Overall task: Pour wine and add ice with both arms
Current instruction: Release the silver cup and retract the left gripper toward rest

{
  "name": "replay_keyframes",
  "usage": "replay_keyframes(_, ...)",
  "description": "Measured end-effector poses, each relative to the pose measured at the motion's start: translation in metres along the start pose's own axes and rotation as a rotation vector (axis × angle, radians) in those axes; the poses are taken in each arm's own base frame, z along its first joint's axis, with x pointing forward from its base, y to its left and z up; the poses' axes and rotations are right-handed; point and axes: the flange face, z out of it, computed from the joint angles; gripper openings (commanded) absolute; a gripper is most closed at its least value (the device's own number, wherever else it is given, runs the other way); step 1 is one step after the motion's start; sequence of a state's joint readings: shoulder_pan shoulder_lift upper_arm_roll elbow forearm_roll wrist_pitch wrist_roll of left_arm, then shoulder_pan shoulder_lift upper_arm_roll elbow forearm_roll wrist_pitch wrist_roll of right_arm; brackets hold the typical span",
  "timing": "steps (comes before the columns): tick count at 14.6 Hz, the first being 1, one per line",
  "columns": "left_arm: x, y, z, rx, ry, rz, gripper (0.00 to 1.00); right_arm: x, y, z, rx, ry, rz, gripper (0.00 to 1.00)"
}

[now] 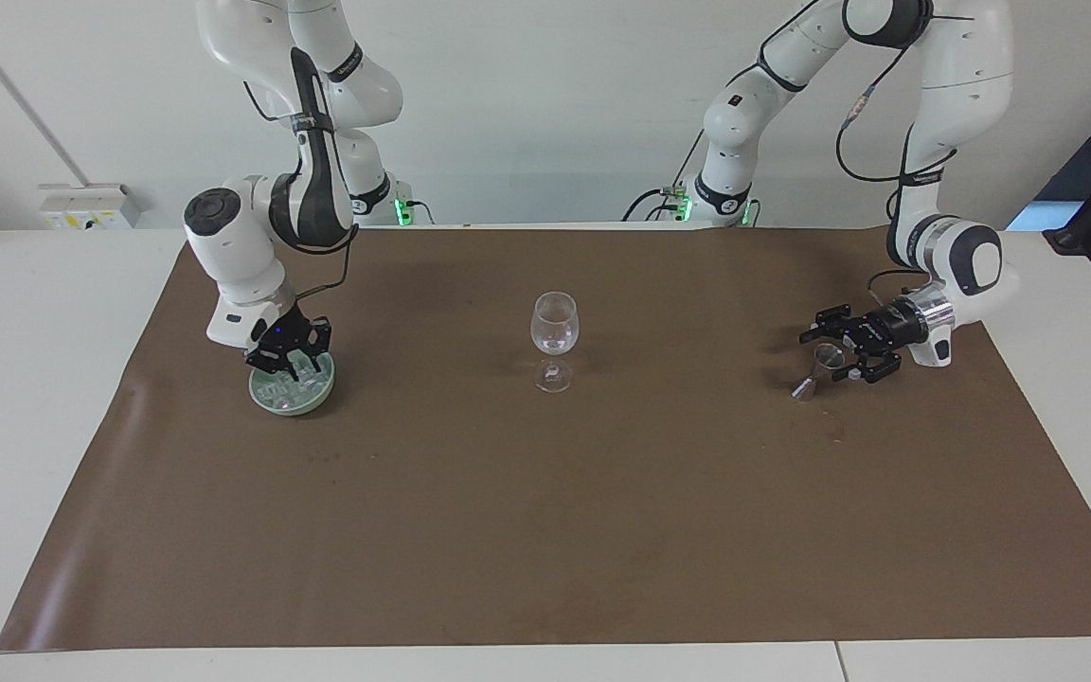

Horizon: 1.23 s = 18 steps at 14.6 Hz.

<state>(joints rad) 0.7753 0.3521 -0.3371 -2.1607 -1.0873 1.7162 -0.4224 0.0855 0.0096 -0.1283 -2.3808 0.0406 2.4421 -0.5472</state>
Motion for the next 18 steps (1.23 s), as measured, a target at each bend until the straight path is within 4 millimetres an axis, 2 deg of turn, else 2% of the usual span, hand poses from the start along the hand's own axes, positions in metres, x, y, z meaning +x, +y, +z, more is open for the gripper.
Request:
replay_keyframes(2, -0.007, 0.006, -0.011, 0.119, 0.084, 0.068, 1.0, 0.0, 0.0, 0.0, 0.0, 0.0, 0.0, 0.26)
replay_keyframes(8, -0.038, 0.048, -0.04, 0.383, 0.318, 0.261, 1.0, 0.0, 0.0, 0.0, 0.0, 0.0, 0.0, 0.21)
replay_keyframes(10, -0.064, 0.075, -0.043, 0.516, 0.448, 0.371, 1.0, 0.0, 0.0, 0.0, 0.0, 0.001, 0.0, 0.17)
replay_keyframes(12, -0.102, 0.109, -0.029, 0.667, 0.589, 0.507, 1.0, 0.0, 0.0, 0.0, 0.0, 0.001, -0.001, 0.14)
replay_keyframes(14, -0.137, 0.132, -0.011, 0.74, 0.669, 0.6, 1.0, 0.002, -0.001, -0.001, -0.002, 0.003, -0.002, 0.07)
replay_keyframes(16, -0.167, 0.148, -0.006, 0.746, 0.715, 0.663, 1.0, 0.003, 0.0, -0.004, -0.004, 0.008, -0.003, 0.06)
replay_keyframes(18, -0.193, 0.156, -0.005, 0.748, 0.747, 0.716, 1.0, 0.007, 0.001, -0.011, -0.002, 0.006, -0.005, 0.06)
